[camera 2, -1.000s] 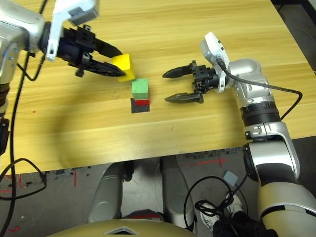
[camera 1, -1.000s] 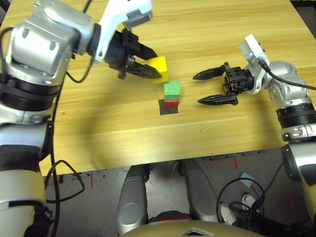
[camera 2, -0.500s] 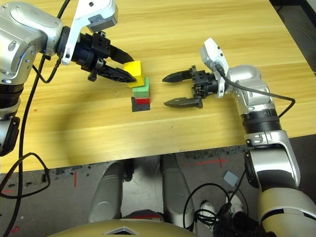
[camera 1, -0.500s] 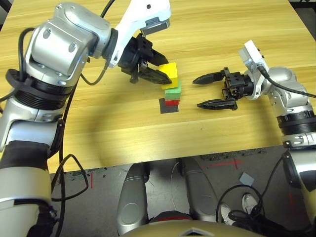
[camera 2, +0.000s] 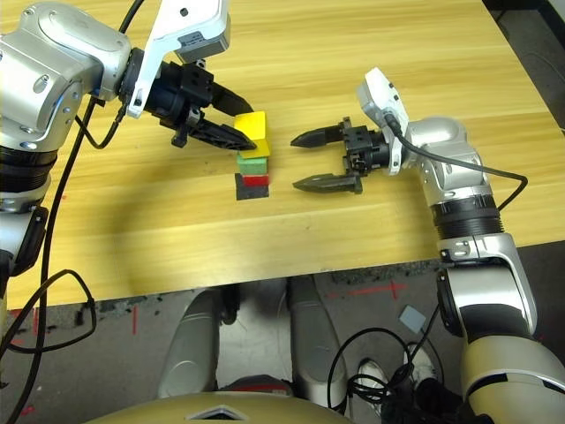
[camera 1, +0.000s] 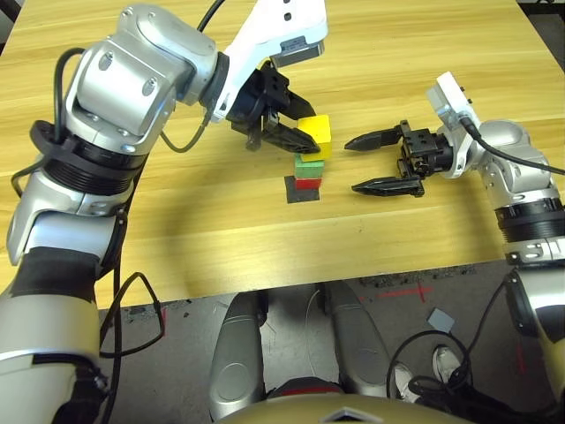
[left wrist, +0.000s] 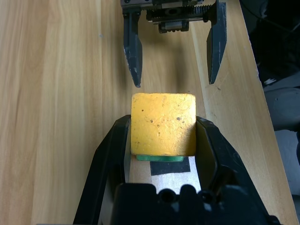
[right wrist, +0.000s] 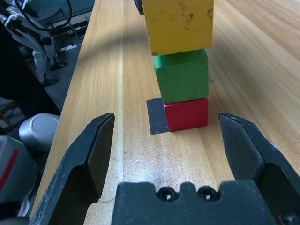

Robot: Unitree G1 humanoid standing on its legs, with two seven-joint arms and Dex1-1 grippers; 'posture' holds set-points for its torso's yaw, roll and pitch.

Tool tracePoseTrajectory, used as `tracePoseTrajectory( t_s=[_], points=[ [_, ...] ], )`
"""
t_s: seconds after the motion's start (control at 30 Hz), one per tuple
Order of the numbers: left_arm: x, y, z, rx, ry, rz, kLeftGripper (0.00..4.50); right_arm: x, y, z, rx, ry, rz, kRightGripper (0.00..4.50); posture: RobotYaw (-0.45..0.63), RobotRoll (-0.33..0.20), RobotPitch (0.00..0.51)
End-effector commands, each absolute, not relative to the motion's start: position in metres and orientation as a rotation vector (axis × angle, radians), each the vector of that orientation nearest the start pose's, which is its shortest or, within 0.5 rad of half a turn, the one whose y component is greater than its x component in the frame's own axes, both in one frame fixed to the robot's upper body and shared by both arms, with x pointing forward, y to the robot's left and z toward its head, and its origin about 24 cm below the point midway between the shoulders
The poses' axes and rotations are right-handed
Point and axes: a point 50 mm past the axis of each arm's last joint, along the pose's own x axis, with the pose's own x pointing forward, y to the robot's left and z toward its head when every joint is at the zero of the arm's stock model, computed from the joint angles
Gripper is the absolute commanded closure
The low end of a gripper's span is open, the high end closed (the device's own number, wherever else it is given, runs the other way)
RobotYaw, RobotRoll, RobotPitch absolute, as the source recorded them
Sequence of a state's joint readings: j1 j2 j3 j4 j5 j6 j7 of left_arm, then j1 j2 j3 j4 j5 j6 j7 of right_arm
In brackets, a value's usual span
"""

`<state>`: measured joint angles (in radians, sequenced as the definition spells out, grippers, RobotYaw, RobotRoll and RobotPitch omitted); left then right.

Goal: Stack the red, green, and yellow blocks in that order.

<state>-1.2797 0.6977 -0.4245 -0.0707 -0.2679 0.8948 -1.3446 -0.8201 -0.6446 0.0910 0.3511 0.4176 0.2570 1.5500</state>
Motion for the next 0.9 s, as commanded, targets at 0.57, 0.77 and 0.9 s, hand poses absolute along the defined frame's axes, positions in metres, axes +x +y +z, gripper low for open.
tracePoseTrajectory(
  t_s=[0.57, 0.77, 0.9],
  points=[
    [0.2913, 0.0952, 0.3023, 0.869, 0.262, -1.395, 2.48, 0.3223, -0.1832, 0.2137, -0.332, -0.01, 1.54, 0.0, 0.12, 0.045, 0.354],
    [0.2915, 0.093, 0.3029, 0.864, 0.254, -1.398, 2.48, 0.3218, -0.1837, 0.2137, -0.332, -0.008, 1.539, 0.0, 0.11, 0.044, 0.357],
    [0.292, 0.092, 0.3032, 0.861, 0.251, -1.399, 2.48, 0.3217, -0.184, 0.2137, -0.331, -0.007, 1.537, 0.0, 0.11, 0.045, 0.358]
  ],
)
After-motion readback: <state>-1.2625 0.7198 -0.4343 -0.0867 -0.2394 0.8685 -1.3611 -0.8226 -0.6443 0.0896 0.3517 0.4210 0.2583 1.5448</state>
